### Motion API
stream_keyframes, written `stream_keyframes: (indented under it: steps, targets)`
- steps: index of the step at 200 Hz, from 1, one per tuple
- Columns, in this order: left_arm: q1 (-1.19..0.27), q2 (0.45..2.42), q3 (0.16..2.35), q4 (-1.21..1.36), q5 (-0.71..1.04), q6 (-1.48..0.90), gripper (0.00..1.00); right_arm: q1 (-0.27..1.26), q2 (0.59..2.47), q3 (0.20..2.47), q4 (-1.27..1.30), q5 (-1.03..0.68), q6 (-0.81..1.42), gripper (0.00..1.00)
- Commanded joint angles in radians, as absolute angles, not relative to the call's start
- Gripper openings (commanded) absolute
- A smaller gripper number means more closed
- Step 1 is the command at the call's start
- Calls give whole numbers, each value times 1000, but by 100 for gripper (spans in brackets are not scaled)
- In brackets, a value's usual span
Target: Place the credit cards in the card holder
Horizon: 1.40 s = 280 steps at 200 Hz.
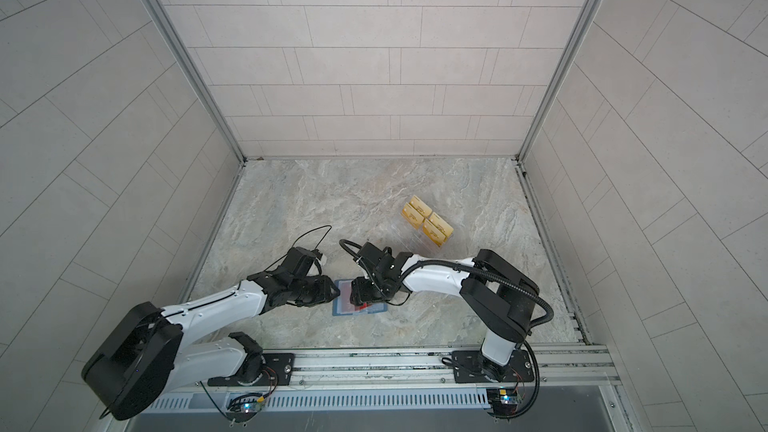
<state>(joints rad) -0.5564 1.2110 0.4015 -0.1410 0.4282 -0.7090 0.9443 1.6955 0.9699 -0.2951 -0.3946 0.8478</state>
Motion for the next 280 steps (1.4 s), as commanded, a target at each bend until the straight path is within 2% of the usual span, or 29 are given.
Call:
stream_keyframes:
  steps: [1,56,73,106,162,204,235,280]
  targets:
    - [-553,1209,392,-127,434,-710,34,952,1674,995,-437,-308,795,61]
    - [-552,1222,416,-132,439,-702,35,956,1670,1000,-457,-270,768,62]
    - [-552,1234,422,-128,444,-701,35,956,1653,992,-433,-270,764,66]
    - [-568,1253,439,-120,453,-702,34,952,1651,1005,-479,-260,720,66]
    - [-596,1253,453,-101,443,-738,26,947,1641,961,-440,-245,694,67]
    - [-600,1252,476,-128,427,-749,25,946,1632,940,-408,-258,666,66]
    - [-607,1274,516,-153,421,-742,25,946,1573,948,-465,-190,615,67]
    - [-608,1311,558,-30,523,-778,25,948,1582,950,-494,-170,535,67]
